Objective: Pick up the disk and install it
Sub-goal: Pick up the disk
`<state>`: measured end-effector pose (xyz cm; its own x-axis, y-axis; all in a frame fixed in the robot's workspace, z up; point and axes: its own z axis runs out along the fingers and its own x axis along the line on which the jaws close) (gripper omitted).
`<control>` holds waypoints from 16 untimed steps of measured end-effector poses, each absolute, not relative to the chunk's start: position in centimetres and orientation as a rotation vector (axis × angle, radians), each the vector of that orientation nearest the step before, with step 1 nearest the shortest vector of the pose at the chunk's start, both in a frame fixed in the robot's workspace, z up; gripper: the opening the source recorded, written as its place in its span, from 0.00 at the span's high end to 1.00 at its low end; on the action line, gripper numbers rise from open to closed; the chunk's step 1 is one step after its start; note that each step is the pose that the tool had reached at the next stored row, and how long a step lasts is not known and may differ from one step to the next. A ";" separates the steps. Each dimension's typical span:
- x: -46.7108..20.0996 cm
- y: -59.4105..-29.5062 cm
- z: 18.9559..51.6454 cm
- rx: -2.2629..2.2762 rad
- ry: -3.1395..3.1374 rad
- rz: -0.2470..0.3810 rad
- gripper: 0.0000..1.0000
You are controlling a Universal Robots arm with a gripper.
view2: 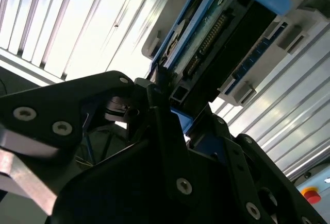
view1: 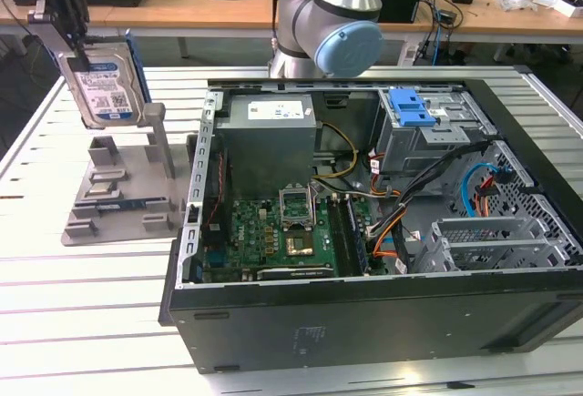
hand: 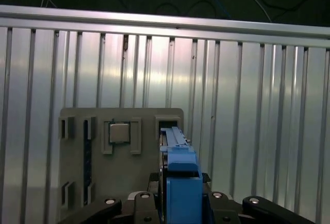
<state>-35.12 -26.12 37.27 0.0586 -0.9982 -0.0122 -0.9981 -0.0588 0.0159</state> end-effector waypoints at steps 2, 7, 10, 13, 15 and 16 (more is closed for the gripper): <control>-35.1 -26.1 37.8 2.283 -2.153 -0.031 0.64; -35.1 -26.1 39.4 2.283 -2.153 -0.031 0.64; -35.1 -26.1 40.3 2.283 -2.153 -0.031 0.64; -35.1 -26.1 41.2 2.283 -2.153 -0.031 0.64; -35.1 -26.1 41.9 2.283 -2.153 -0.031 0.64; -35.1 -26.1 42.2 2.283 -2.153 -0.031 0.64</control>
<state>-35.12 -26.08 42.19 0.0586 -0.9982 -0.0123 -0.9981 -0.0588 0.0159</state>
